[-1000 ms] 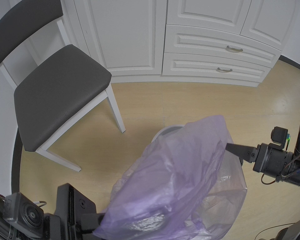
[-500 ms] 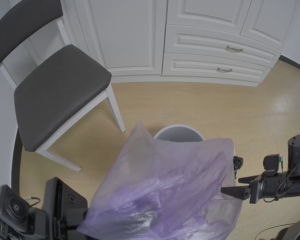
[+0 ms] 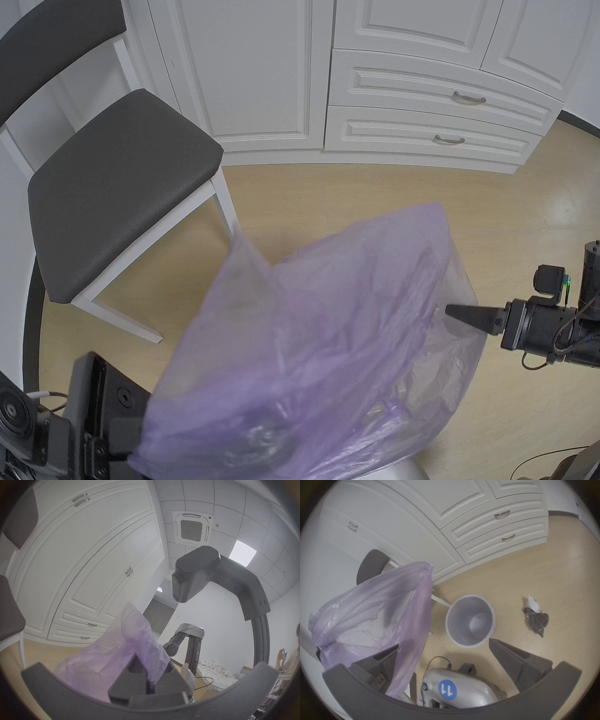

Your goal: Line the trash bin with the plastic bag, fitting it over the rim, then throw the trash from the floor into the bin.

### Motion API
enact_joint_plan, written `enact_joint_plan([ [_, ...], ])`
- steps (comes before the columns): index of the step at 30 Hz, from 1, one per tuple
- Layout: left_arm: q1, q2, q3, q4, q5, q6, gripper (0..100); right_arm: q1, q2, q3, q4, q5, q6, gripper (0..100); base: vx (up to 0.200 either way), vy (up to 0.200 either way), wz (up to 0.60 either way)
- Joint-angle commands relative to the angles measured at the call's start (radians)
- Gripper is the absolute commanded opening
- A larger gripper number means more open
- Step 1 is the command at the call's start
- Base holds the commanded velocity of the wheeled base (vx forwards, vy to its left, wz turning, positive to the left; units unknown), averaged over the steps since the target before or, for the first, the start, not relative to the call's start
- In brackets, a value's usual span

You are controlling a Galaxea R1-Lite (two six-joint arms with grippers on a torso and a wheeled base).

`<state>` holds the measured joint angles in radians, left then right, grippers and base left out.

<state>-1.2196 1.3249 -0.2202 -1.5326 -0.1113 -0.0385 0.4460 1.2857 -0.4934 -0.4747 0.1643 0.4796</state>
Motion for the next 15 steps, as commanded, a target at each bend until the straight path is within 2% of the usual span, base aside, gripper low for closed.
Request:
enact_joint_plan([
  [1, -0.015, -0.003, 0.009, -0.001, -0.015, -0.008, 0, -0.036, 0.083, 0.050, -0.114, 0.078, 0.059, 100, 0.000, 0.000, 0.00],
  [5, -0.046, 0.002, 0.016, -0.001, -0.016, -0.044, 0, -0.044, 0.061, 0.079, -0.173, 0.133, 0.057, 100, 0.000, 0.000, 0.00],
  [15, -0.084, 0.039, 0.041, 0.000, -0.016, -0.054, 0, -0.030, -0.036, 0.090, -0.165, 0.149, 0.050, 100, 0.000, 0.000, 0.00],
])
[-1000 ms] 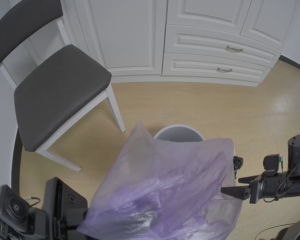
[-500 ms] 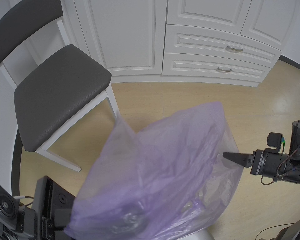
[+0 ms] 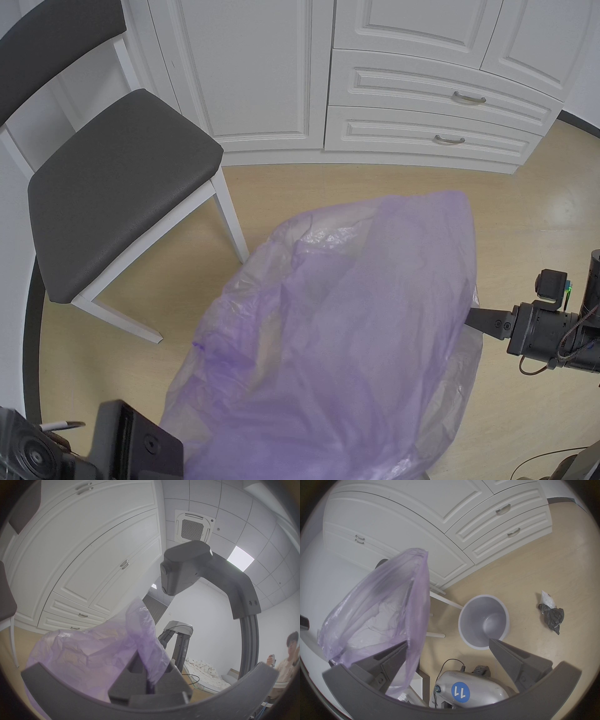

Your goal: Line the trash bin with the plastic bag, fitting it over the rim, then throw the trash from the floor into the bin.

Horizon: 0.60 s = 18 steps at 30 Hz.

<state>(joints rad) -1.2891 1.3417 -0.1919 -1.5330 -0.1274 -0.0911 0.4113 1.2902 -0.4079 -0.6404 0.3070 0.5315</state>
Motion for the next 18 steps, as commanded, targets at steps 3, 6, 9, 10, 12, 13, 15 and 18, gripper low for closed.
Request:
enact_joint_plan([
  [3, -0.022, 0.036, 0.023, 0.001, 0.000, -0.001, 0, 0.004, -0.060, 0.004, 0.001, 0.012, -0.002, 100, 0.000, 0.000, 0.00],
  [6, -0.022, 0.045, 0.029, -0.001, -0.003, -0.001, 0, 0.006, -0.071, 0.006, 0.002, 0.012, -0.004, 100, 0.000, 0.000, 0.00],
  [9, -0.029, 0.047, 0.034, -0.001, -0.008, -0.001, 0, 0.006, -0.066, 0.006, 0.004, 0.012, -0.004, 100, 0.000, 0.000, 0.00],
  [10, -0.035, 0.047, 0.034, -0.001, -0.008, -0.001, 0, 0.006, -0.060, 0.006, 0.004, 0.011, -0.004, 100, 0.000, 0.000, 0.00],
  [12, -0.042, 0.043, 0.040, -0.001, -0.009, -0.001, 0, 0.004, -0.052, 0.006, 0.005, 0.011, -0.004, 100, 0.000, 0.000, 0.00],
  [13, -0.042, 0.042, 0.045, -0.001, -0.012, -0.001, 0, 0.004, -0.043, 0.008, 0.007, 0.009, -0.004, 100, 0.000, 0.000, 0.00],
  [15, -0.042, 0.040, 0.045, -0.001, -0.014, -0.001, 0, 0.004, -0.040, 0.008, 0.005, 0.009, -0.004, 100, 0.000, 0.000, 0.00],
  [18, -0.044, 0.031, 0.045, -0.001, -0.020, -0.001, 0, 0.001, -0.031, 0.011, 0.007, 0.009, -0.005, 100, 0.000, 0.000, 0.00],
])
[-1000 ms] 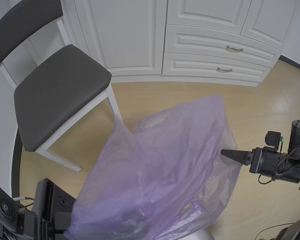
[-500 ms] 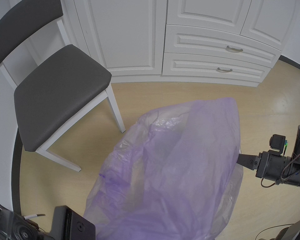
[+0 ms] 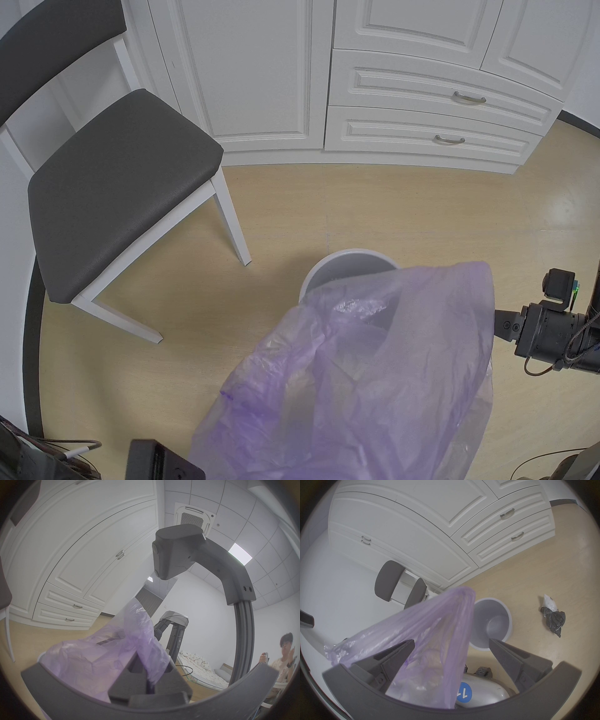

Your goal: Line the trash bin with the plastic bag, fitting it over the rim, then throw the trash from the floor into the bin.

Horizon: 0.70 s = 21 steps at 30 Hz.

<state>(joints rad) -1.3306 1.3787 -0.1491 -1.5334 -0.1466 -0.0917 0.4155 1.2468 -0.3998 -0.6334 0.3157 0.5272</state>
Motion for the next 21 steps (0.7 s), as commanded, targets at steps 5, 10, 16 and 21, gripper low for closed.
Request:
enact_joint_plan([
  [5, -0.002, -0.009, 0.002, -0.001, -0.002, 0.001, 0, -0.003, 0.016, 0.025, 0.004, 0.002, -0.024, 100, 0.000, 0.000, 0.00],
  [10, -0.002, -0.015, 0.000, -0.001, -0.001, 0.001, 0, -0.001, 0.002, 0.036, 0.064, 0.011, -0.096, 100, 0.000, 0.000, 0.00],
  [16, -0.002, -0.015, -0.003, -0.002, -0.001, 0.001, 0, -0.001, 0.002, 0.038, 0.107, 0.068, -0.112, 100, 0.000, 0.000, 0.00],
  [21, -0.002, -0.017, -0.003, -0.002, -0.001, 0.001, 0, 0.003, 0.023, 0.047, 0.109, 0.068, -0.118, 100, 0.000, 0.000, 0.00],
])
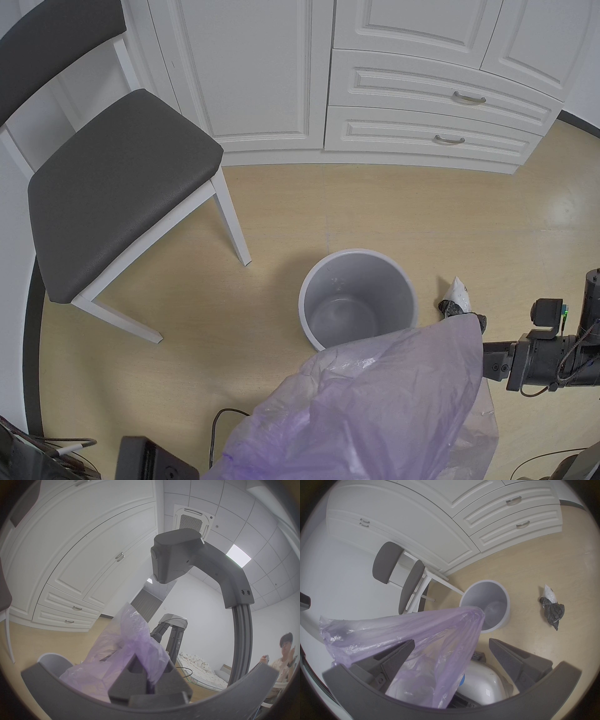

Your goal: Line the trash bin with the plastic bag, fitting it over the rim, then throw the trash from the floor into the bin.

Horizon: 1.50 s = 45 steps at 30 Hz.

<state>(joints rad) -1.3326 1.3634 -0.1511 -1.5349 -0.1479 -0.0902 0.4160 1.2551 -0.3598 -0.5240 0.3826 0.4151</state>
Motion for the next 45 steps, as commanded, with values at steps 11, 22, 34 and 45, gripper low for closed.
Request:
enact_joint_plan([
  [11, -0.013, -0.012, 0.002, 0.001, -0.001, 0.000, 0, 0.000, 0.061, 0.009, 0.025, 0.002, -0.048, 100, 0.000, 0.000, 0.00],
  [22, -0.014, -0.010, 0.010, 0.001, 0.001, 0.000, 0, -0.014, 0.110, -0.001, -0.076, -0.002, 0.002, 0, 0.000, 0.000, 0.00],
  [34, 0.050, 0.026, 0.010, 0.002, 0.001, -0.065, 0, -0.017, 0.030, 0.007, -0.143, -0.008, 0.054, 0, 0.000, 0.000, 0.00],
  [45, 0.161, 0.100, 0.002, 0.004, 0.002, -0.097, 0, -0.022, -0.003, -0.048, -0.142, -0.152, 0.054, 0, 0.000, 0.000, 0.00],
])
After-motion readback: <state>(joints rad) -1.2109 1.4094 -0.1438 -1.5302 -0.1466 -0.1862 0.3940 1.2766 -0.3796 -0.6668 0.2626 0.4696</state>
